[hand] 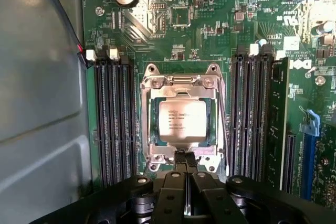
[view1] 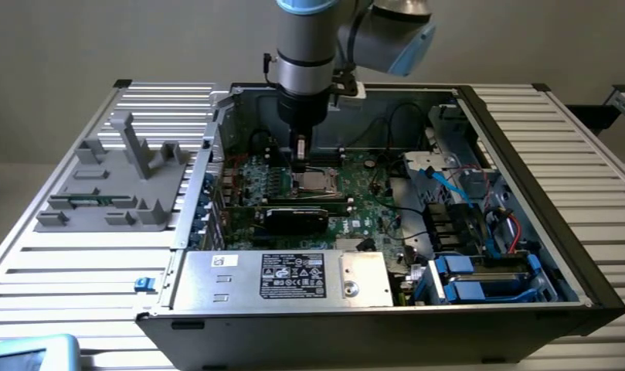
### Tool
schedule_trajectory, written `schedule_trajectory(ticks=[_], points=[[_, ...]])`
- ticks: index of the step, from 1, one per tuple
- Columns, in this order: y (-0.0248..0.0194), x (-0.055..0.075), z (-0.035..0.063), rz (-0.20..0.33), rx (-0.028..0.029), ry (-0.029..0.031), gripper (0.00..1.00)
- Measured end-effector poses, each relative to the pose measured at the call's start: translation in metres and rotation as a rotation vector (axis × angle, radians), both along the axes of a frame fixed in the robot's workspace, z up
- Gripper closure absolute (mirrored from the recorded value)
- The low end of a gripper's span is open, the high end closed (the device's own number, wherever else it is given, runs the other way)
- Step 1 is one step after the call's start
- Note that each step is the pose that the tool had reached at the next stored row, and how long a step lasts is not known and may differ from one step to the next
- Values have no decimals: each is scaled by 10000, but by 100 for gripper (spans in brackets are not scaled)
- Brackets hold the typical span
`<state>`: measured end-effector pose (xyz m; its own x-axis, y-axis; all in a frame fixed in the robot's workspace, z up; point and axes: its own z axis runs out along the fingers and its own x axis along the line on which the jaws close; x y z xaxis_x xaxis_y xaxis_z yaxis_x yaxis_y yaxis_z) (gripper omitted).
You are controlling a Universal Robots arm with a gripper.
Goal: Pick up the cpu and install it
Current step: 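Close the cpu cover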
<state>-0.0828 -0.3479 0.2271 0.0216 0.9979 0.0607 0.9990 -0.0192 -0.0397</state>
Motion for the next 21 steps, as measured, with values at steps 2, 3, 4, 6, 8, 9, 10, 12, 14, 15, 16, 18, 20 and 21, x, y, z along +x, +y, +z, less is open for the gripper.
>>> schedule_trajectory(ticks=[2,3,4,6,8,9,10,12,14,15,16,18,20,21], points=[[0,-9,-33,-1,-4,-17,89],[0,-15,-50,-4,-6,-21,89],[0,-21,-69,-7,-8,-25,89],[0,-30,-103,-11,-15,-31,89],[0,-45,-133,-16,-30,-38,89],[0,-52,-147,-17,-39,-41,89],[0,-59,-159,-20,-48,-44,89],[0,-71,-177,-24,-65,-49,89],[0,-82,-187,-25,-81,-53,89],[0,-86,-191,-26,-86,-54,89],[0,-88,-194,-26,-92,-56,89],[0,-92,-203,-28,-104,-63,89],[-1,-97,-208,-30,-117,-67,89],[-1,-99,-211,-30,-120,-70,89]])
